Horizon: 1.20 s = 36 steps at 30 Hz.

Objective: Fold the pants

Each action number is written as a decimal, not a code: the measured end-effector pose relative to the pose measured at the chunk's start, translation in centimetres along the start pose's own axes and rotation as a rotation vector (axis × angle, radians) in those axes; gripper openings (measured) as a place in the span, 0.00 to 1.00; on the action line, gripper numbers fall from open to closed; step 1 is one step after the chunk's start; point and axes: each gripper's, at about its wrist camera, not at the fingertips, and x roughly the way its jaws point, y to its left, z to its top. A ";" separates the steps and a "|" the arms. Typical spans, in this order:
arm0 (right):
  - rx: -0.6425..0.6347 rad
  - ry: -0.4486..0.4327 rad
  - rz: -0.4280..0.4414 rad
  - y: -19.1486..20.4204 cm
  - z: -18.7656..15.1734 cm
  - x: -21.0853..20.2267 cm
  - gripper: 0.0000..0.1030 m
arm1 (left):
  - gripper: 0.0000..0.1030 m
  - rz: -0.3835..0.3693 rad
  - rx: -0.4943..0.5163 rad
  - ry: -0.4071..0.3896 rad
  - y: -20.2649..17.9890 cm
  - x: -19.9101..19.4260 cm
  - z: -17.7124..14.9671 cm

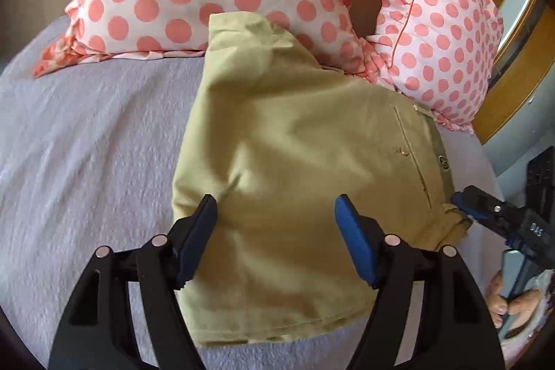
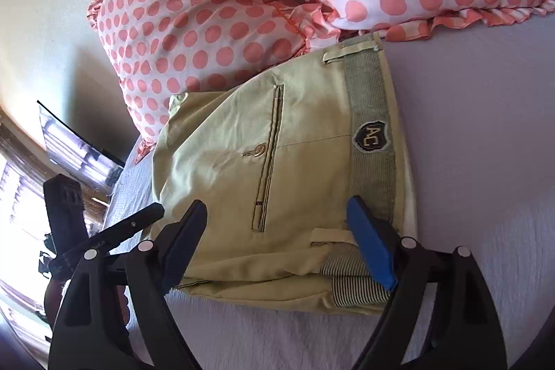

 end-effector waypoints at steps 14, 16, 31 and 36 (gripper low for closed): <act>-0.324 -0.111 -0.331 5.4 -14.4 -2.7 0.99 | 0.95 0.293 0.140 -0.091 -2.2 -6.4 -14.5; -0.320 -0.116 -0.346 5.4 -15.0 -2.5 0.99 | 0.98 0.289 0.119 -0.093 -1.9 -6.6 -15.1; -0.288 -0.208 -0.379 5.5 -16.1 -2.8 0.99 | 0.98 0.290 0.115 -0.187 -1.7 -7.1 -16.6; -0.290 -0.207 -0.377 5.5 -16.1 -2.8 0.99 | 0.98 0.290 0.115 -0.186 -1.7 -7.1 -16.6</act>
